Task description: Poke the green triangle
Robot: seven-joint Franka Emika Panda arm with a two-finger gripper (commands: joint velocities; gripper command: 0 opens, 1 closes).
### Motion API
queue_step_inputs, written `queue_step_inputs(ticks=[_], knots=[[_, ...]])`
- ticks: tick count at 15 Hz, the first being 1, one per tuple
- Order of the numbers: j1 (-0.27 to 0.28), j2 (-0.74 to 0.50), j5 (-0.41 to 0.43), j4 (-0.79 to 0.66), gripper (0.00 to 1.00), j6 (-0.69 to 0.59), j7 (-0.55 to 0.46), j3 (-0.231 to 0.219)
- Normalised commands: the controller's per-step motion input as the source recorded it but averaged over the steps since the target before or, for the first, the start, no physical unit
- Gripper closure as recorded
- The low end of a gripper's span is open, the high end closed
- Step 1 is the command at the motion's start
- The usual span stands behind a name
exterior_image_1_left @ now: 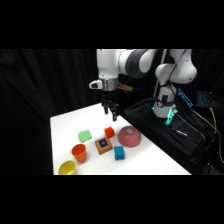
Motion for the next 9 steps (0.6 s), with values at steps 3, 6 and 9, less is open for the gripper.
queue_step_inputs(ticks=[3, 6, 9], knots=[[-0.028, 0.02, -0.027, 0.03, 0.0, 0.02, 0.0, 0.01], [-0.076, 0.09, -0.038, 0.18, 0.0, -0.01, -0.11, -0.037], [-0.119, 0.2, -0.042, 0.33, 0.0, -0.02, -0.19, -0.079]])
